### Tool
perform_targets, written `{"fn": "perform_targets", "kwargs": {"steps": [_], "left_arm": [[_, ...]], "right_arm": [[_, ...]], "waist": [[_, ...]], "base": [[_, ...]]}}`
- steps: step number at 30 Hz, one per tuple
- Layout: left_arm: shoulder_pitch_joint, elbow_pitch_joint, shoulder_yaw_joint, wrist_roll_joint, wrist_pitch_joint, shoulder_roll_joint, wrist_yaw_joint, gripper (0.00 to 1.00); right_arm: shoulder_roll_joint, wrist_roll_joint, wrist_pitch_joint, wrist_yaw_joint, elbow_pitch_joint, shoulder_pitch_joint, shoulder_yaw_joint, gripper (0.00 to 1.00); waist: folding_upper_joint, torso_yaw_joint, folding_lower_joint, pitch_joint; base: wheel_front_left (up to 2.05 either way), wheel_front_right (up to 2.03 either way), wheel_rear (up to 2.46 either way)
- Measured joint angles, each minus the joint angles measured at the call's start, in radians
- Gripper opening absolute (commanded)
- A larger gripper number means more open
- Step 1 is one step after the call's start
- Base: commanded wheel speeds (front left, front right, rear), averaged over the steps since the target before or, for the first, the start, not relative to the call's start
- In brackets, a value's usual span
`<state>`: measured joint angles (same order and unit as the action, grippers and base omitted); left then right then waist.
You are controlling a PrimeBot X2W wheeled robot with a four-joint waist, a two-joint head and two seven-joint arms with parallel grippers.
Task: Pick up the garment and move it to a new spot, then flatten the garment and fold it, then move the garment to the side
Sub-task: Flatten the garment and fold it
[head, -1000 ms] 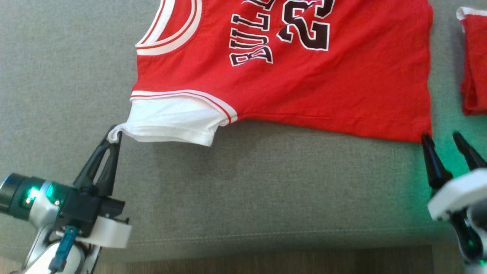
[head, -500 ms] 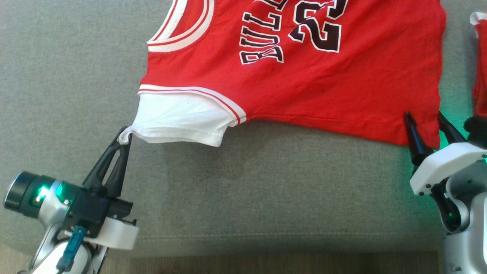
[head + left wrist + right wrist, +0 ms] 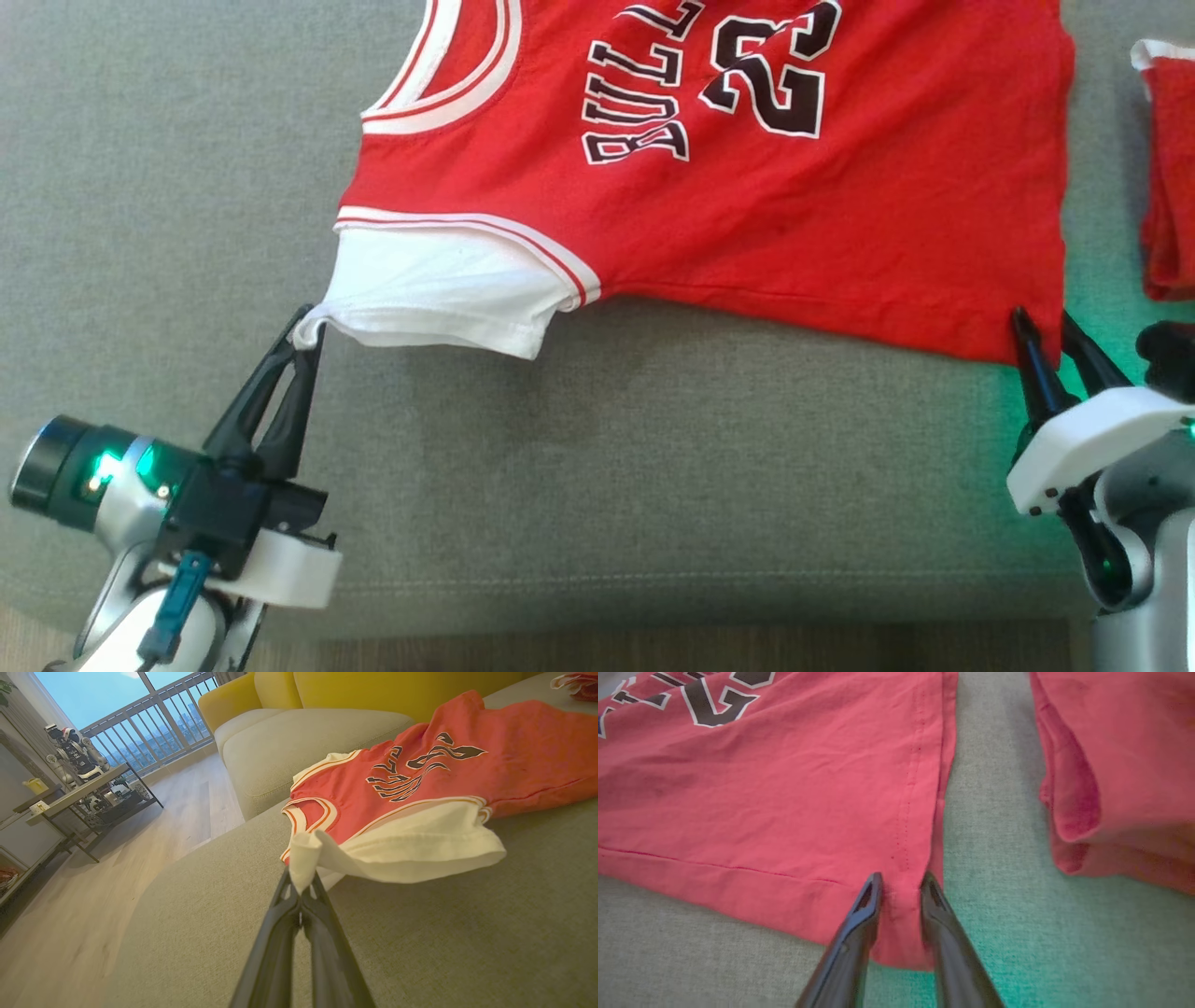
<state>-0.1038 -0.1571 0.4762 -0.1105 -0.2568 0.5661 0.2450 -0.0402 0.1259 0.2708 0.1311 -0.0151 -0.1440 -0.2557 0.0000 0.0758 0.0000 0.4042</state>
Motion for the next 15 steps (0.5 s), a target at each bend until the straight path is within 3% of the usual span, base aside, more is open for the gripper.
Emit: {"fn": "perform_targets", "kwargs": {"steps": [1, 2, 11, 15], "left_arm": [[0.0, 0.0, -0.002, 0.004, 0.0, 0.0, 0.0, 0.0], [0.0, 0.0, -0.004, 0.004, 0.0, 0.0, -0.002, 0.0], [0.003, -0.048, -0.045, -0.011, 0.0, -0.016, -0.018, 0.0], [-0.011, -0.111, -0.118, -0.123, 0.0, -0.053, -0.07, 0.0]], "right_arm": [[0.0, 0.0, 0.0, 0.0, 0.006, 0.003, 0.0, 0.24], [0.0, 0.0, 0.0, 0.0, 0.015, 0.007, 0.002, 0.0], [0.0, 0.032, -0.072, 0.0, 0.095, 0.011, 0.0, 0.0], [0.0, 0.055, -0.083, 0.0, 0.159, -0.026, -0.024, 0.0]], "waist": [[0.0, -0.001, 0.0, -0.003], [0.0, -0.002, 0.0, -0.005], [0.0, -0.009, 0.0, -0.054], [0.0, -0.009, 0.0, -0.09]], "base": [[0.0, 0.0, 0.0], [0.0, 0.0, 0.0], [0.0, 0.0, 0.0], [0.0, 0.0, 0.0]]}}
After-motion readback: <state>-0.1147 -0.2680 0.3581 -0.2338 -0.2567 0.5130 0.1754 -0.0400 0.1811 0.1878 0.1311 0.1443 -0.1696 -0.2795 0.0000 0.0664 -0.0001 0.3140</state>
